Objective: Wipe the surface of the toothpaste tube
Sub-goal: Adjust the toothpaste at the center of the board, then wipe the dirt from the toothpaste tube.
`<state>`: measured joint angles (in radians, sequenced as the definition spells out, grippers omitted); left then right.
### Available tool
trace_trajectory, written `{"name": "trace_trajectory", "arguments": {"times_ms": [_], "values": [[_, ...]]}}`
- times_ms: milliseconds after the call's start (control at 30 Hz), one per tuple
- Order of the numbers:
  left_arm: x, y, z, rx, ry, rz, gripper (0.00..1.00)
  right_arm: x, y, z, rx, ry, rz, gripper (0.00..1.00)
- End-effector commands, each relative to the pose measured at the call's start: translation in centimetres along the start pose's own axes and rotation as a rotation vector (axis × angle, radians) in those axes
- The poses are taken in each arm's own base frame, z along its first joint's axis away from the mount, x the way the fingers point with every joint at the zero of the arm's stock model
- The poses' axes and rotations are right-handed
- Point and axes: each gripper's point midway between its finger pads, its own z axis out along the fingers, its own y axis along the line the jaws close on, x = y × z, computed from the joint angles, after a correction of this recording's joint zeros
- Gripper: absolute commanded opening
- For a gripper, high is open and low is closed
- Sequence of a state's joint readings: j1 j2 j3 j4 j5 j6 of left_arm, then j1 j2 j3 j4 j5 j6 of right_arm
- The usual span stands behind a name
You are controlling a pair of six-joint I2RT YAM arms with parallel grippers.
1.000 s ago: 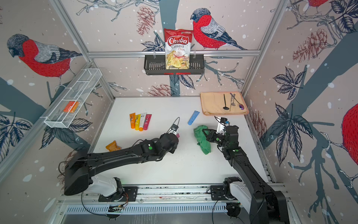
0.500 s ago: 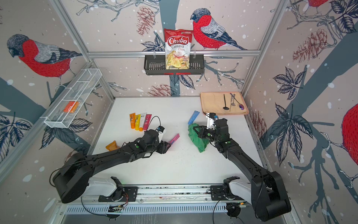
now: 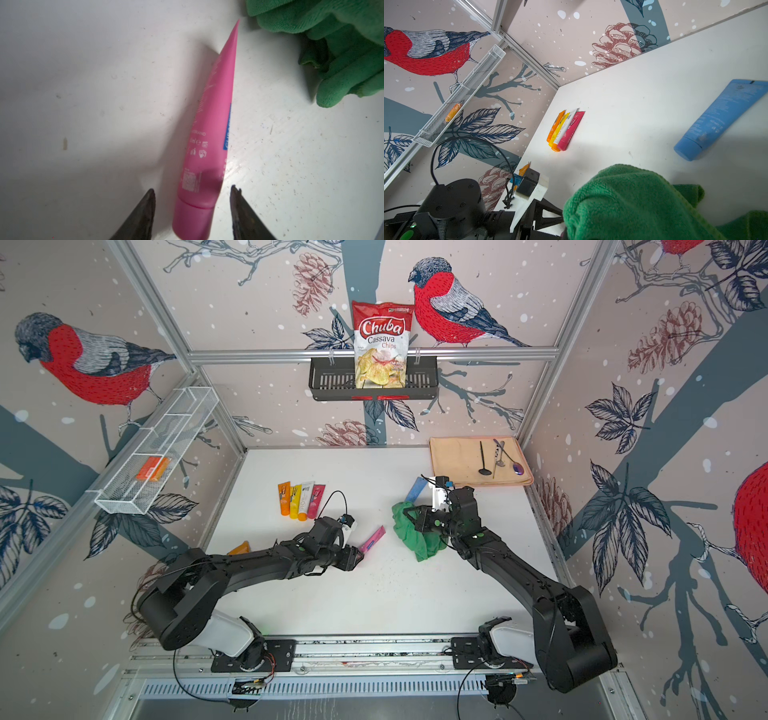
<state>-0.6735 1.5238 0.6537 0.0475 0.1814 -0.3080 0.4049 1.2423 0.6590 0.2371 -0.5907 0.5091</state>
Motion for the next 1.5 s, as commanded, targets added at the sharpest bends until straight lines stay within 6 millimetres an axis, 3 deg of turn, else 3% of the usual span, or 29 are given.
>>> {"name": "trace_trajectory", "arguments": {"times_ms": [0,133,300,467,600,733,800,900,1000,1133,1233,1467], "values": [[-0.1,0.6,0.4,-0.031,0.001,0.024,0.51,-1.1,0.9,-0.1,-0.026,-0.033,-0.049,0.01],[0.5,0.5,0.7,-0.029,0.02,0.029,0.35,-1.3,1.2,-0.4,-0.029,-0.04,-0.054,0.01],[1.5,-0.1,1.6,-0.04,0.047,0.058,0.24,-1.7,1.7,-0.7,-0.031,-0.047,-0.063,0.01],[0.9,-0.5,1.3,-0.138,0.011,0.143,0.14,-2.2,2.0,-1.1,-0.026,-0.061,-0.07,0.01],[0.6,-0.7,1.2,-0.337,0.001,0.314,0.11,-2.5,1.9,-1.3,-0.01,-0.08,-0.074,0.01],[1.6,-1.2,1.7,-0.493,0.002,0.475,0.11,-3.0,1.3,-1.7,0.007,-0.101,-0.062,0.0],[2.1,-1.7,2.0,-0.525,-0.009,0.52,0.15,-3.3,0.5,-2.1,0.018,-0.117,-0.042,0.0],[2.4,-2.2,2.1,-0.565,-0.033,0.561,0.4,-3.6,-0.7,-2.7,0.026,-0.133,-0.017,0.0],[2.4,-3.5,1.7,-0.54,-0.063,0.576,0.54,-3.8,-1.3,-3.2,0.029,-0.146,-0.005,0.0],[1.3,-5.6,0.2,-0.432,-0.132,0.533,0.59,-3.6,-1.4,-2.9,0.02,-0.139,0.003,0.0],[0.2,-6.7,-1.6,-0.327,-0.195,0.461,0.59,-2.6,-0.8,-1.4,0.003,-0.075,-0.008,0.01],[0.3,-5.5,-3.2,-0.165,-0.243,0.289,0.63,0.0,0.7,3.5,0.003,0.059,-0.06,0.01]]}}
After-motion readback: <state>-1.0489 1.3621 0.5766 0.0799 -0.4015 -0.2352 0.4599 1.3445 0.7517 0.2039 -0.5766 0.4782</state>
